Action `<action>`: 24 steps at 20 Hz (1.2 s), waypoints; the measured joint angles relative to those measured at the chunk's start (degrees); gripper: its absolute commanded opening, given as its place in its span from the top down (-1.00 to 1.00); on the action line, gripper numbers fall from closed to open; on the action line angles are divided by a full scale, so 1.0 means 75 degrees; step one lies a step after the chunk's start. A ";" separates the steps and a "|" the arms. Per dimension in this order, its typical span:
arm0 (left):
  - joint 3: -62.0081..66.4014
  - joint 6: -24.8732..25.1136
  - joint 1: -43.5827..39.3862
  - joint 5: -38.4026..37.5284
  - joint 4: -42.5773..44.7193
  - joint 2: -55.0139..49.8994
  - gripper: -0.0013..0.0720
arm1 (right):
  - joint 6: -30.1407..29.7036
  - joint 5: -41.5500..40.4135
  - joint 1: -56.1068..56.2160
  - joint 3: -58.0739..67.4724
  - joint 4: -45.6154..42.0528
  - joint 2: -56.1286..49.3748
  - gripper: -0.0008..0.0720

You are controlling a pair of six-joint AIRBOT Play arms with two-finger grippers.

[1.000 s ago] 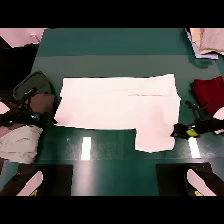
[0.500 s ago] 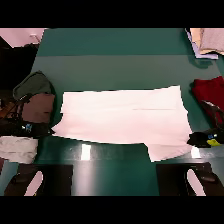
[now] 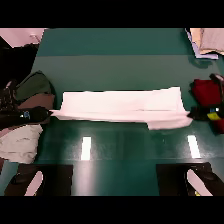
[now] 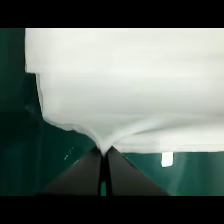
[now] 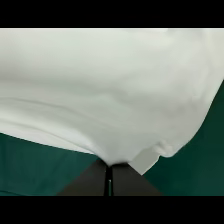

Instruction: Fold the shirts.

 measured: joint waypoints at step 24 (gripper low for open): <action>0.2267 0.1183 0.0000 0.1597 -0.2250 -0.5123 -0.52 | -0.0064 -0.1122 0.0262 0.3829 0.1172 -0.5275 -0.43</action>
